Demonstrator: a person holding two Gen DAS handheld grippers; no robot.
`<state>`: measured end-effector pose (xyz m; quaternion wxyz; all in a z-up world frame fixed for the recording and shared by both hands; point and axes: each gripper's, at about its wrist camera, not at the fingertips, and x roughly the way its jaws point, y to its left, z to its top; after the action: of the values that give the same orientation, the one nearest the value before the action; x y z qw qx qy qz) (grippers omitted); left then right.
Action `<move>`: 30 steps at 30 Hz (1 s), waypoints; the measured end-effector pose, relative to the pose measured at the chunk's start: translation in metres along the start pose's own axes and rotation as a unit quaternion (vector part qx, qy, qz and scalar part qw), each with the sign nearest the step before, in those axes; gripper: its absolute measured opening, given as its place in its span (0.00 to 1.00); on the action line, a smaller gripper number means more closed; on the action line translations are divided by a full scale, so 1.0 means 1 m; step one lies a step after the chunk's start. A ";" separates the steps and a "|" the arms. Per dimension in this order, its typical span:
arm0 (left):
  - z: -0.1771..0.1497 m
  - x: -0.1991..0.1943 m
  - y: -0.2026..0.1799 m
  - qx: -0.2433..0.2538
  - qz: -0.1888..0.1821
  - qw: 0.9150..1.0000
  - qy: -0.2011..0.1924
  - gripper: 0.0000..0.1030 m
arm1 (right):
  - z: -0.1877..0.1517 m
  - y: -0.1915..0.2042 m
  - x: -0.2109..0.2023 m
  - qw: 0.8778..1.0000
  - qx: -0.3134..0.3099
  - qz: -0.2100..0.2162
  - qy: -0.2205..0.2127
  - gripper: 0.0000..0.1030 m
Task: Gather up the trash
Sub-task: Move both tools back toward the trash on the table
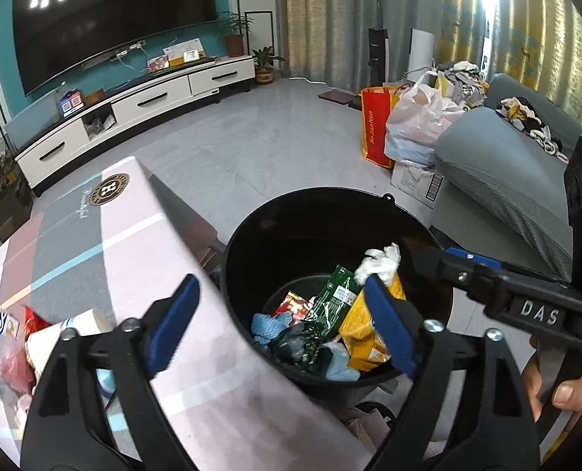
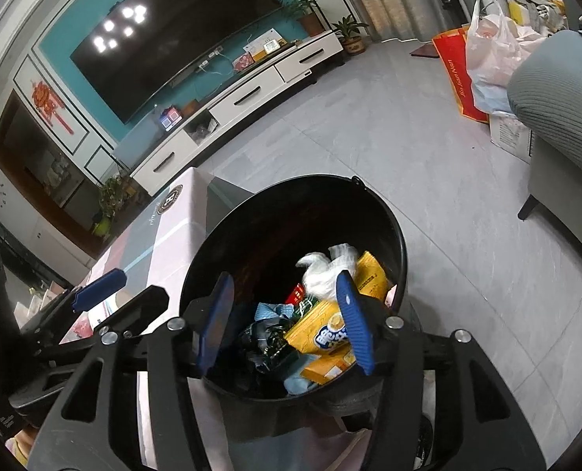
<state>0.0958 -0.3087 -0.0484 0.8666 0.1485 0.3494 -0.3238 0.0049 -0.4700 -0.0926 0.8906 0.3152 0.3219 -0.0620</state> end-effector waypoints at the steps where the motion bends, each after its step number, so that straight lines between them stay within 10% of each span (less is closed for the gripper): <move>1: -0.002 -0.004 0.003 -0.005 -0.001 1.000 0.000 0.88 | -0.001 0.001 -0.002 1.000 -0.001 0.001 0.000 0.53; 18: -0.108 -0.111 0.089 -0.119 0.067 0.990 0.030 0.93 | -0.045 0.051 -0.016 0.995 -0.061 0.019 0.070 0.57; 30: -0.178 -0.176 0.171 -0.245 0.119 0.962 0.019 0.93 | -0.077 0.135 -0.018 0.981 -0.153 0.044 0.111 0.60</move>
<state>0.0232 -0.0144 -0.0463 0.9020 -0.0218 0.4142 -0.1197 -0.0076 -0.3185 -0.0573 0.8886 0.1943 0.4107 0.0625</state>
